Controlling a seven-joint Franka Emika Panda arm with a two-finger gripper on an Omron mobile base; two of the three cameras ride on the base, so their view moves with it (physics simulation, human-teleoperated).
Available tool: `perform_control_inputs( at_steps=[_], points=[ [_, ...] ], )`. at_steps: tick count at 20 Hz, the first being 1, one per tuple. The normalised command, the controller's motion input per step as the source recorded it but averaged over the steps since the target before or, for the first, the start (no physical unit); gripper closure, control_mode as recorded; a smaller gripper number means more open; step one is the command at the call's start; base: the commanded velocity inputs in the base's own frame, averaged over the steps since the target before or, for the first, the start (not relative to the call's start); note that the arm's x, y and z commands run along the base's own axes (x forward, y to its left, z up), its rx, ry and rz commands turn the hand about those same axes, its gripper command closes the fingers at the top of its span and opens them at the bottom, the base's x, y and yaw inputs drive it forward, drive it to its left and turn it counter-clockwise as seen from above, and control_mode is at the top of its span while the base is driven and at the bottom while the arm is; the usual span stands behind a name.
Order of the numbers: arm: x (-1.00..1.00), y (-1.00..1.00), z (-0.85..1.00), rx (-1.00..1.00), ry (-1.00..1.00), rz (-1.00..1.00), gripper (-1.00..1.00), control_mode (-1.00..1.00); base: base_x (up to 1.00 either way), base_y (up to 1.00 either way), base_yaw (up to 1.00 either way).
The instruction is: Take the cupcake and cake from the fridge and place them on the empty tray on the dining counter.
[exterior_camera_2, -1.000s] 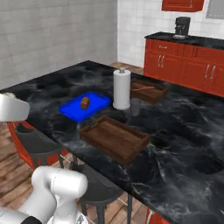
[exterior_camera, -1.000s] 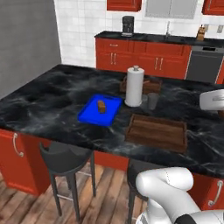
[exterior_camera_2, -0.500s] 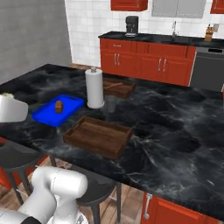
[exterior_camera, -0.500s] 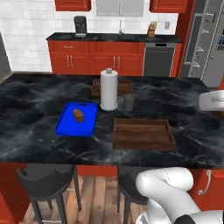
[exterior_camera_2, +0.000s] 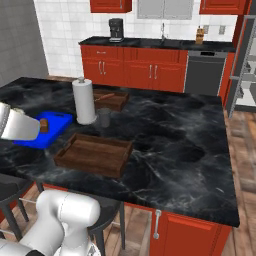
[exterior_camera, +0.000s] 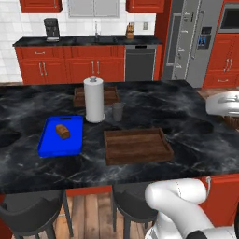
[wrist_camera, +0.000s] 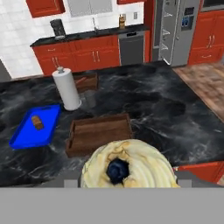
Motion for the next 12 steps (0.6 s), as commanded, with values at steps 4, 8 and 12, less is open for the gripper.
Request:
perform_control_inputs(
  at_steps=[4,8,12],
  points=[
    [0.52,0.0,-0.62,0.17,0.02,0.03,1.0,-1.0,0.0,0.0,0.0],
    [0.58,0.16,-0.74,0.11,0.0,0.04,1.0,-1.0,0.0,0.0,0.0],
    [0.66,0.26,-0.55,0.06,0.11,0.0,1.0,-1.0,0.0,0.0,0.0]
  ],
)
